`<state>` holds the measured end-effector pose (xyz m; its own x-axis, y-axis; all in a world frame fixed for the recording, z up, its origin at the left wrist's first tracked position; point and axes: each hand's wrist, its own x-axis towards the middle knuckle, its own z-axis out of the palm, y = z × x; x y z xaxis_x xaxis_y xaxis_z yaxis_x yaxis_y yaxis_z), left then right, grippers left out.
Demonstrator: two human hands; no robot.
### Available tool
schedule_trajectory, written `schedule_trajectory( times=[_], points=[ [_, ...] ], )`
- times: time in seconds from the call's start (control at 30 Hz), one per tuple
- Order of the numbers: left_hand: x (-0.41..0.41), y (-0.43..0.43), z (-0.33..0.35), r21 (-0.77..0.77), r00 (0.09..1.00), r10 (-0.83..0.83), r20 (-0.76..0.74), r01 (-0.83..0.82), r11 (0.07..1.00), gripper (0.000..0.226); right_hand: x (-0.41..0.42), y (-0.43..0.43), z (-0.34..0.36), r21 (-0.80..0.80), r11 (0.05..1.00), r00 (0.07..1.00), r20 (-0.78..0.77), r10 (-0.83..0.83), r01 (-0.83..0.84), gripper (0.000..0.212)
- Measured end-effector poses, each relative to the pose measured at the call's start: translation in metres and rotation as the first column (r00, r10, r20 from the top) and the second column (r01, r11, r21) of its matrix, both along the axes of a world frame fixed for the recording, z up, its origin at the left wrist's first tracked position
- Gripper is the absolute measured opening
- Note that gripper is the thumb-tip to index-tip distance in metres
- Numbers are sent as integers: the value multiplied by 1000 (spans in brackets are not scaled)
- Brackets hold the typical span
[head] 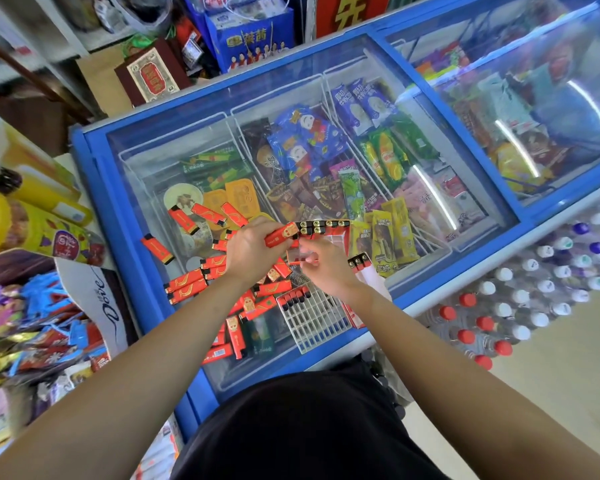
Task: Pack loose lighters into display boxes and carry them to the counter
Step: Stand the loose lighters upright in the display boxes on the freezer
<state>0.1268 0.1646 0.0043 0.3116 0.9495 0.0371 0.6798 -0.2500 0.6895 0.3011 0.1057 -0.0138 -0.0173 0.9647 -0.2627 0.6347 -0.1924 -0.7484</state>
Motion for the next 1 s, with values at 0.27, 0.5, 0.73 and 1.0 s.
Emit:
schedule_trajectory(
  times=[0.27, 0.5, 0.73, 1.0],
  points=[
    [-1, 0, -4, -94, 999, 27, -33, -30, 995, 14, 2, 1, 0, -186, 982, 999, 0, 44, -43, 56],
    [-7, -10, 4, -455, 958, 221, 184, -116, 883, 26, -2, -13, 11, 102, 984, 985, -104, -135, 146, 38],
    [-13, -31, 40, -630, 907, 199, 370, 87, 772, 30, -16, -5, 35, -36, 979, 896, -397, -199, 202, 31],
    [-26, -41, 54, -521, 956, 18, 294, 145, 841, 57, -15, -7, 53, -169, 970, 750, -616, -242, 174, 24]
  ],
)
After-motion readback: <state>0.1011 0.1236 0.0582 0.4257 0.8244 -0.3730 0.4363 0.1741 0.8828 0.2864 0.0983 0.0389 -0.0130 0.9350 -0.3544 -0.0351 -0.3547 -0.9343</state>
